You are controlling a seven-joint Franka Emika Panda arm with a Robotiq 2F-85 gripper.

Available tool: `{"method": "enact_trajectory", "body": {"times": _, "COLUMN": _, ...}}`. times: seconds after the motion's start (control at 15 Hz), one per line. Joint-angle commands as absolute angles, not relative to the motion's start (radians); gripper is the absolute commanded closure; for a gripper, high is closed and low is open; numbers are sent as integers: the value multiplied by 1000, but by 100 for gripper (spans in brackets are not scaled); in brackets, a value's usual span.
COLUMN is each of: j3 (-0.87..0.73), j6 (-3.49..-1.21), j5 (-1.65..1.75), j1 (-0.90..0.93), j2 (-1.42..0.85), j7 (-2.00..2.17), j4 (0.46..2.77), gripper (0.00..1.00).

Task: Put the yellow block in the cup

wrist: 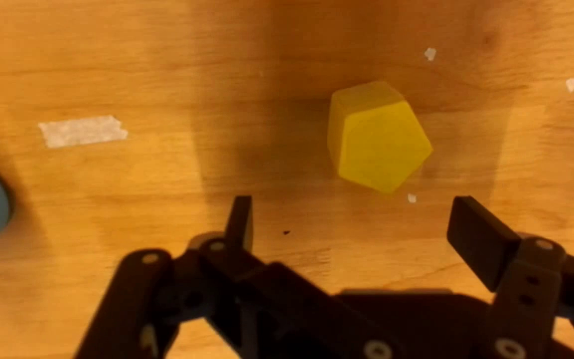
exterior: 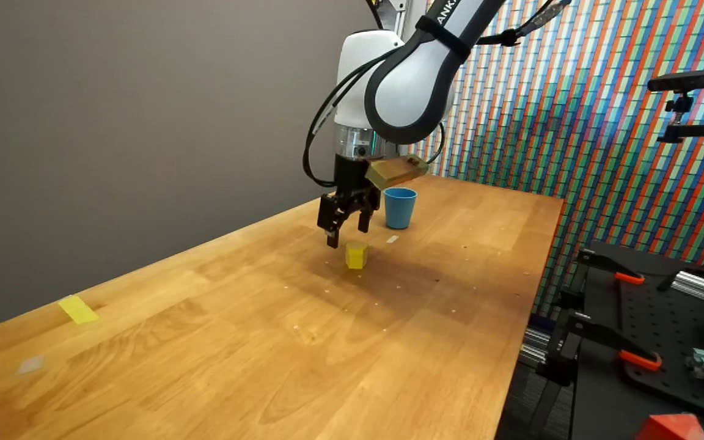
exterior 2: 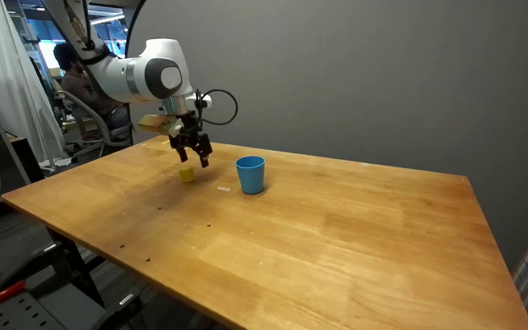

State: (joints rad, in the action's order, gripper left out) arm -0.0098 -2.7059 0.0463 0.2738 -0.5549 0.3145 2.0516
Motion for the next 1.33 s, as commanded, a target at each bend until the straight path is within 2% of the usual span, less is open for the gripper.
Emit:
{"method": "enact_trajectory", "body": {"times": 0.0, "j3": -44, "j6": -2644, "j5": 58, "j1": 315, "j2": -558, "j7": 394, "j4": 2014, "gripper": 0}}
{"method": "enact_trajectory", "body": {"times": 0.2, "j3": 12, "j6": -2593, "j5": -3, "j1": 282, "j2": -564, "j7": 383, "j4": 2013, "gripper": 0}}
{"method": "enact_trajectory", "body": {"times": 0.47, "j3": 5, "j6": -2555, "j5": -20, "j1": 300, "j2": -574, "j7": 425, "j4": 2019, "gripper": 0}}
{"method": "enact_trajectory", "body": {"times": 0.53, "j3": -12, "j6": -2565, "j5": -3, "j1": 314, "j2": -578, "j7": 451, "j4": 2020, "gripper": 25}}
{"method": "enact_trajectory", "body": {"times": 0.6, "j3": -30, "j6": -2570, "j5": 16, "j1": 331, "j2": -581, "j7": 480, "j4": 2020, "gripper": 26}}
{"method": "enact_trajectory", "body": {"times": 0.67, "j3": -56, "j6": -2582, "j5": 42, "j1": 354, "j2": -581, "j7": 521, "j4": 2025, "gripper": 32}}
{"method": "enact_trajectory", "body": {"times": 1.07, "j3": -108, "j6": -2552, "j5": 88, "j1": 385, "j2": -532, "j7": 637, "j4": 2053, "gripper": 80}}
{"method": "enact_trajectory", "body": {"times": 1.27, "j3": -141, "j6": -2527, "j5": 108, "j1": 383, "j2": -461, "j7": 701, "j4": 2076, "gripper": 81}}
